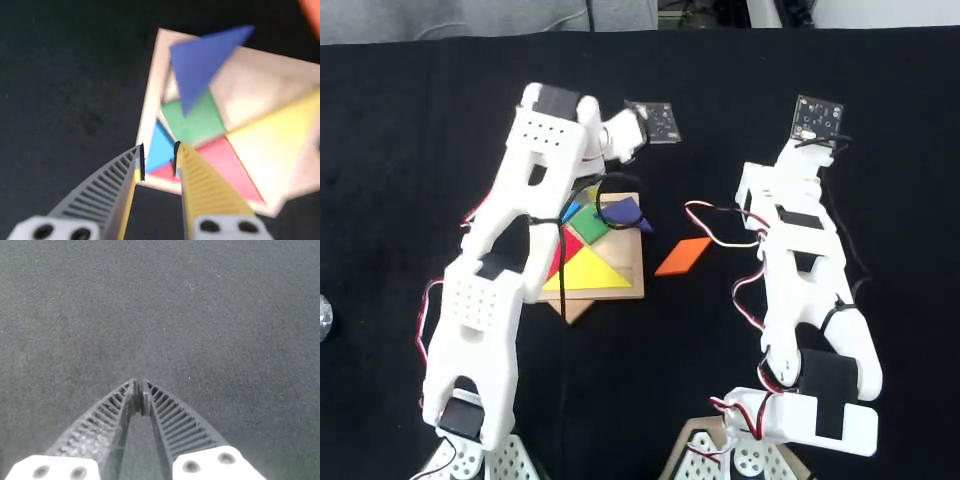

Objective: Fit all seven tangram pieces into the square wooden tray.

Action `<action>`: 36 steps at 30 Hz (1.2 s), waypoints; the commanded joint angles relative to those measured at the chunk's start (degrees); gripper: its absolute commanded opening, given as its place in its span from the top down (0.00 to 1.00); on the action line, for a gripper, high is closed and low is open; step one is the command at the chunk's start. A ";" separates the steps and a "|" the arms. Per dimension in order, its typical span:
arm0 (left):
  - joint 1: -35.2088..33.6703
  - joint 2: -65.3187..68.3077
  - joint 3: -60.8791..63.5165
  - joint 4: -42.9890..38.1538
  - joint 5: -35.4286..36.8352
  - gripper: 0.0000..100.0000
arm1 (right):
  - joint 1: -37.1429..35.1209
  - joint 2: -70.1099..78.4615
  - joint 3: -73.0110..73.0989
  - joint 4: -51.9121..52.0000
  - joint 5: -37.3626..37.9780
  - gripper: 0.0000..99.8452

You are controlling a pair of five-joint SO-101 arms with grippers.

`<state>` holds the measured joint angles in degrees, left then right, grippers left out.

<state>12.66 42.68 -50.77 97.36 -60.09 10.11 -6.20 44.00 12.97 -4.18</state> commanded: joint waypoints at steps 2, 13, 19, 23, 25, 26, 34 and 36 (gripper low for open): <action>6.29 -4.31 2.59 2.99 10.20 0.88 | 0.79 -0.31 -4.26 -1.32 -0.18 0.99; 10.15 0.09 8.75 -4.40 20.40 0.97 | 0.97 -0.31 -4.26 -1.32 -0.26 0.99; 9.80 3.34 8.75 -4.48 20.13 0.97 | 0.70 -0.40 -4.26 -1.23 -0.09 0.99; 9.71 4.04 8.75 -6.07 19.78 0.97 | 0.62 -0.40 -4.26 -1.23 -0.09 0.99; 8.66 4.04 8.75 -7.03 19.34 0.97 | 0.62 -0.40 -4.26 -1.23 -0.09 0.99; 8.22 4.04 8.75 -7.82 19.34 0.97 | 0.62 -0.40 -4.26 -1.23 -0.09 0.99; 3.65 4.13 9.27 -11.69 19.34 0.97 | 0.62 -0.40 -4.26 -1.32 0.00 0.99; 3.30 4.13 9.27 -11.43 19.43 0.97 | 0.62 -0.31 -4.26 -1.32 0.00 0.99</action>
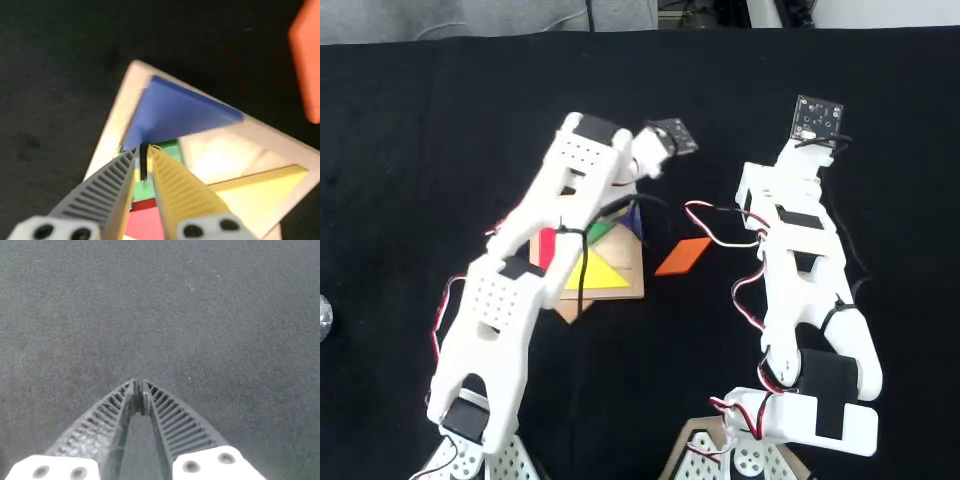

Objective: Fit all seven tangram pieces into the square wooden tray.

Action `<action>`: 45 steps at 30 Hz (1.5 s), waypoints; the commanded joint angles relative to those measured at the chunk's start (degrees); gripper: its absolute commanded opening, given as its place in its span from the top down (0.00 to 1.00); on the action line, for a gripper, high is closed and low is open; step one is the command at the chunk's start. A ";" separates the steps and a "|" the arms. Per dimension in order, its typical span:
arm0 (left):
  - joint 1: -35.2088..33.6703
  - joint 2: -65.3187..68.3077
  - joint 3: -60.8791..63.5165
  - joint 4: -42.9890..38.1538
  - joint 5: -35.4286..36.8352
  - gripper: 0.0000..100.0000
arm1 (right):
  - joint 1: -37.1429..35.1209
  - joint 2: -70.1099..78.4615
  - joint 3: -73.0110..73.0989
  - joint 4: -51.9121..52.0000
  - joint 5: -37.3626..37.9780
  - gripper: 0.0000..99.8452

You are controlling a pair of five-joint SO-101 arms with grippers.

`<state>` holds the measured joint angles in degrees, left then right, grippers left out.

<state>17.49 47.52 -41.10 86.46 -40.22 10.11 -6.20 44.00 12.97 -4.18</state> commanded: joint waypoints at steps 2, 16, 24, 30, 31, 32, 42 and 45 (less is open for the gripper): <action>-1.54 -1.32 -0.92 2.29 -0.44 0.97 | 0.62 -0.31 -4.26 -1.32 0.00 0.99; 6.81 0.00 -19.38 10.64 12.48 0.97 | 6.51 -0.22 -4.18 -1.41 -9.49 0.99; 10.15 6.86 -19.30 4.92 18.37 0.97 | 6.24 -0.22 -4.18 -1.41 -8.88 0.99; 10.33 8.79 -19.38 4.84 18.02 0.97 | 6.24 -0.22 -4.26 -1.41 -8.88 0.99; 10.07 8.88 -19.38 4.92 18.02 0.97 | 6.24 -0.22 -4.26 -1.41 -8.88 0.99; 9.54 8.88 -19.38 5.10 18.02 0.97 | 6.15 -0.22 -4.26 -1.41 -8.88 0.99; 6.29 8.35 -19.38 9.67 12.13 0.97 | 5.10 -0.22 -4.26 -1.41 -8.88 0.99; 6.29 7.91 -20.88 10.55 12.22 0.97 | 5.10 -0.22 -4.26 -1.41 -8.88 0.99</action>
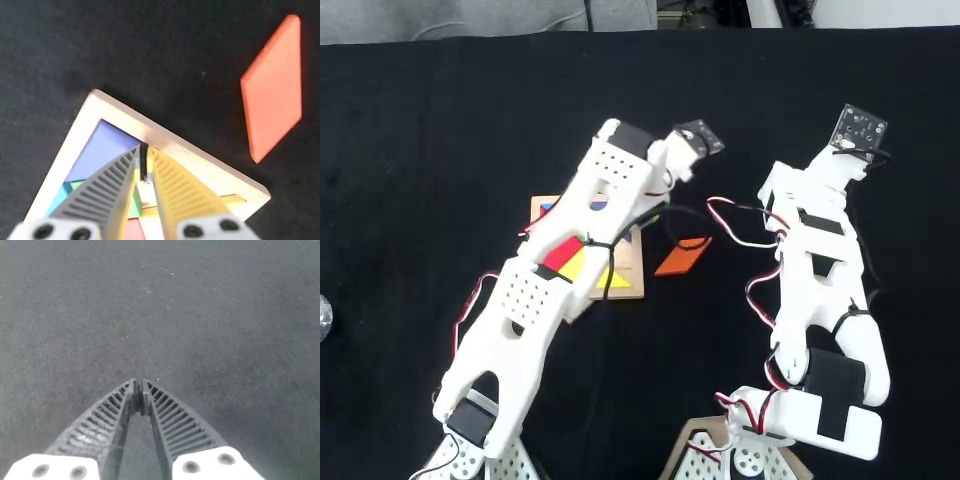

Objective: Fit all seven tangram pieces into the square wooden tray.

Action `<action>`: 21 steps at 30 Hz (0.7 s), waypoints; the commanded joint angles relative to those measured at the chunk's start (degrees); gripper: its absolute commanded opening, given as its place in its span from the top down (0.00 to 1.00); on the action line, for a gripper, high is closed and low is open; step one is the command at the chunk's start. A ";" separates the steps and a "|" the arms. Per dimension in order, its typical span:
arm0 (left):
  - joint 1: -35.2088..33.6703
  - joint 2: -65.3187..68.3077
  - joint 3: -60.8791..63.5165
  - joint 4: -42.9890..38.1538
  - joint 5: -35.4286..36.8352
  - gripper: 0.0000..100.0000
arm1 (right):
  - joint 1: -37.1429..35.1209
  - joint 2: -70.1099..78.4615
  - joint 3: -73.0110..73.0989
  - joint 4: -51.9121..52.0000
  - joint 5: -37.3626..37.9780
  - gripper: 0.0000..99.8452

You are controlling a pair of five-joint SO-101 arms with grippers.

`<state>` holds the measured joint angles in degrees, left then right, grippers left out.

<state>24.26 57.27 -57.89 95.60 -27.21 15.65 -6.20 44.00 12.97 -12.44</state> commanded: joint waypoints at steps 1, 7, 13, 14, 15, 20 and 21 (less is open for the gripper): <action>-0.40 -2.81 -6.55 2.29 -0.62 0.97 | -0.44 -0.22 -4.26 -1.41 -0.62 0.99; -2.59 -10.20 -13.23 5.36 1.14 0.97 | -0.44 -0.13 -4.26 -1.41 -0.62 0.99; -4.09 -13.89 5.23 5.19 0.62 0.97 | -0.53 -0.13 -4.26 -1.41 -0.62 0.99; -3.82 -14.51 7.08 5.19 0.62 0.97 | -0.53 -0.13 -4.26 -1.41 -0.62 0.99; -3.65 -14.77 8.31 5.10 0.62 0.97 | -0.53 -0.13 -4.26 -1.41 -0.62 0.99; -3.65 -14.15 10.95 3.96 3.34 0.97 | -0.53 -0.13 -4.26 -1.41 -0.62 0.99; -3.74 -13.54 11.56 3.25 3.96 0.97 | -0.53 -0.13 -4.26 -1.41 -0.62 0.99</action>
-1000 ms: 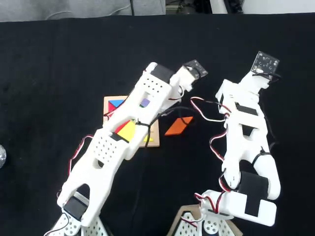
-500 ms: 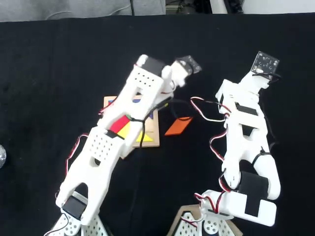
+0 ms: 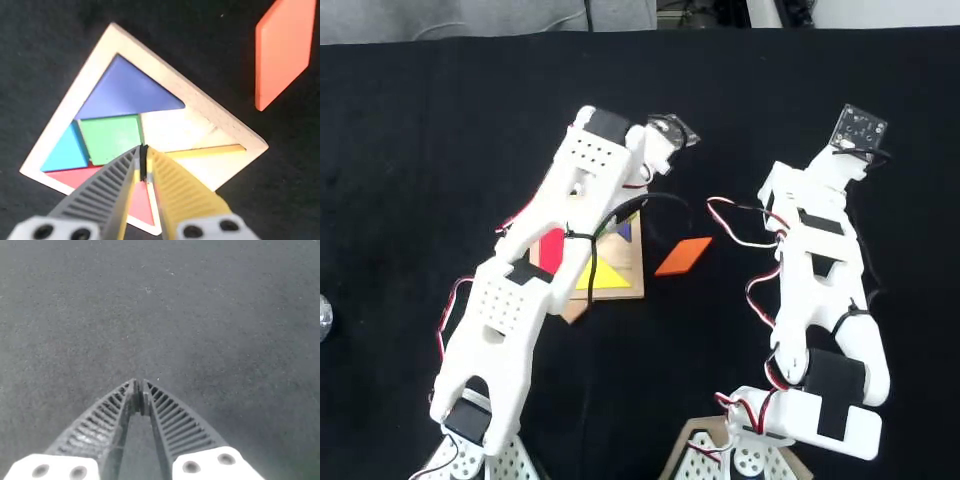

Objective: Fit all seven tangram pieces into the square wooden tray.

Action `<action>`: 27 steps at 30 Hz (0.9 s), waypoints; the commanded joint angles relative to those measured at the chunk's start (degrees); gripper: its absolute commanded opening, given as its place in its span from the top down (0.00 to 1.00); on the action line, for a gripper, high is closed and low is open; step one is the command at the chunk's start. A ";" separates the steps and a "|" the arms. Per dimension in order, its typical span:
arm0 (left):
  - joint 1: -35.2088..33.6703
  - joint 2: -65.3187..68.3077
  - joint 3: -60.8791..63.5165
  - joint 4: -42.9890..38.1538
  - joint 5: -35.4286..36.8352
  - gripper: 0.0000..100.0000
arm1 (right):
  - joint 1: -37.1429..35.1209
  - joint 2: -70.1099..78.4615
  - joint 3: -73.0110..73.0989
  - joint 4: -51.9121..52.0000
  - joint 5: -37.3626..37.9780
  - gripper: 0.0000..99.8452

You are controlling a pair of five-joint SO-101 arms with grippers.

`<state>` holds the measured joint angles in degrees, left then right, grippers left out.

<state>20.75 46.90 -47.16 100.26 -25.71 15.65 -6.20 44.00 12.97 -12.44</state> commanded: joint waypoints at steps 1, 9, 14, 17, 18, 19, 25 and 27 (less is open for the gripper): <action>-0.22 -2.55 1.45 -2.20 2.81 0.97 | -0.53 -0.13 -4.26 -1.41 -0.62 0.99; -0.40 2.64 2.42 -5.63 3.52 0.97 | -0.62 -0.13 -4.26 -1.41 -0.62 0.99; -0.40 4.22 2.33 -7.21 3.25 0.97 | -0.62 -0.13 -4.26 -1.41 -0.62 0.99; -1.27 3.96 2.33 -7.21 3.16 0.97 | -0.62 -0.13 -4.26 -1.41 -0.62 0.99; -1.71 3.96 2.24 -7.30 3.16 0.97 | -0.62 -0.13 -4.26 -1.41 -0.62 0.99; -2.33 3.87 2.24 -7.30 3.08 0.97 | -0.62 -0.13 -4.26 -1.41 -0.62 0.99; -3.03 3.78 -4.53 0.79 0.35 0.97 | -1.41 -0.13 -4.26 -1.41 0.53 0.99; -2.86 2.90 -6.02 0.79 0.88 0.97 | -1.41 -0.13 -4.26 -1.41 1.41 0.99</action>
<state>18.55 52.00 -46.64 97.63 -24.04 15.56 -6.20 44.00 12.79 -12.26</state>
